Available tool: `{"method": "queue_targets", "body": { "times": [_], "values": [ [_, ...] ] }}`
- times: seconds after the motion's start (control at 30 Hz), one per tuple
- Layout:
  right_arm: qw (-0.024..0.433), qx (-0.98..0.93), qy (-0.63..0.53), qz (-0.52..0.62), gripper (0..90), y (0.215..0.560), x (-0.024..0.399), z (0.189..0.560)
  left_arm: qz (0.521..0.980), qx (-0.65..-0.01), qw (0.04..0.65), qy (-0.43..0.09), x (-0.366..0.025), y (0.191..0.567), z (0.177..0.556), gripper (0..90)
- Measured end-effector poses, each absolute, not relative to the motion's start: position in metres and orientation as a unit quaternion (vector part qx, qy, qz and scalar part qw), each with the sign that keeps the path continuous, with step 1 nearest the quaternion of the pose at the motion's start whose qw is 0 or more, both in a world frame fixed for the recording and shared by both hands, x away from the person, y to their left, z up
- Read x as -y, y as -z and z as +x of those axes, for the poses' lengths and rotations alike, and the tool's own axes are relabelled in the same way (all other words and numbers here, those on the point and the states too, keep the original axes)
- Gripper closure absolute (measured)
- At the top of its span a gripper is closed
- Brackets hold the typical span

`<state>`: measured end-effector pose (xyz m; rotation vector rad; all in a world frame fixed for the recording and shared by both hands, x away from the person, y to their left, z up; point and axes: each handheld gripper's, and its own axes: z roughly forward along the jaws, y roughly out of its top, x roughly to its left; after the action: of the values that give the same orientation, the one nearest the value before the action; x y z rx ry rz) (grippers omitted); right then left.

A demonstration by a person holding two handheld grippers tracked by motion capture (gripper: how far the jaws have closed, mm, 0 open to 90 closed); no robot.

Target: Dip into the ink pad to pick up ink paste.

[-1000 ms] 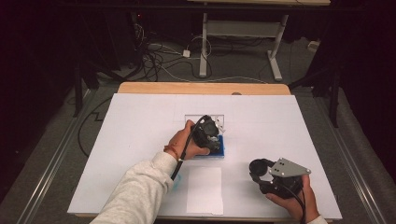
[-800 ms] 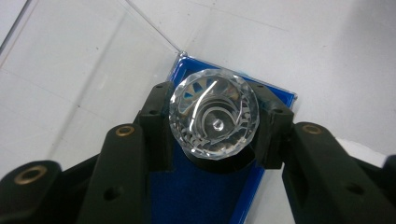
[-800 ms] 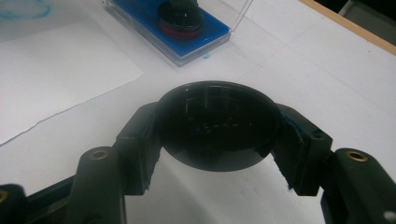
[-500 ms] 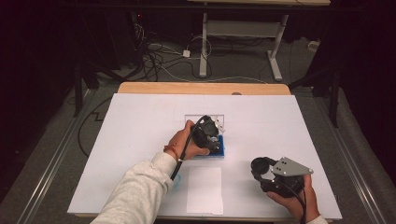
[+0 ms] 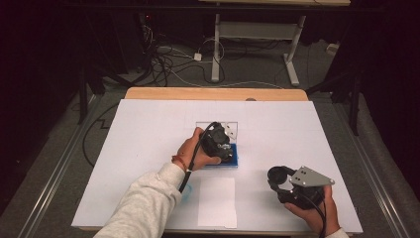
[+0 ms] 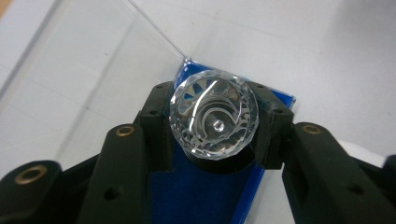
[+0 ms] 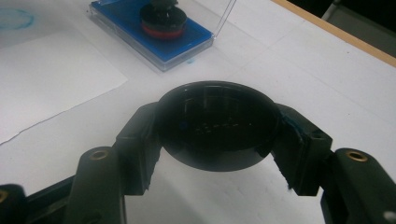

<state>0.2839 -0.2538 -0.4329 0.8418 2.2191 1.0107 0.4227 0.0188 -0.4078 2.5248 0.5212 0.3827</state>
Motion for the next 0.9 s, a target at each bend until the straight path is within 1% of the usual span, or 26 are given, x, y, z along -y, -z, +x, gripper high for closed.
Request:
{"method": "queue_targets", "body": {
  "times": [0.17, 0.23, 0.37, 0.7, 0.9],
  "values": [
    [0.278, -0.826, -0.378, 0.313, 38.6, 0.433, 0.254, 0.283, 0.925, -0.196, 0.291, -0.145, -0.038, 0.395, 0.418, 55.0],
    [0.279, -0.825, -0.379, 0.313, 38.6, 0.432, 0.255, 0.283, 0.922, -0.197, 0.296, -0.153, -0.045, 0.392, 0.413, 55.0],
    [0.286, -0.818, -0.388, 0.313, 38.6, 0.430, 0.255, 0.281, 0.919, -0.192, 0.307, -0.159, -0.058, 0.392, 0.402, 55.0],
    [0.284, -0.820, -0.387, 0.312, 38.7, 0.430, 0.254, 0.281, 0.907, -0.186, 0.340, -0.163, -0.084, 0.393, 0.376, 55.0],
    [0.284, -0.821, -0.388, 0.308, 38.8, 0.430, 0.254, 0.281, 0.906, -0.180, 0.343, -0.169, -0.097, 0.391, 0.365, 55.0]
  ]
}}
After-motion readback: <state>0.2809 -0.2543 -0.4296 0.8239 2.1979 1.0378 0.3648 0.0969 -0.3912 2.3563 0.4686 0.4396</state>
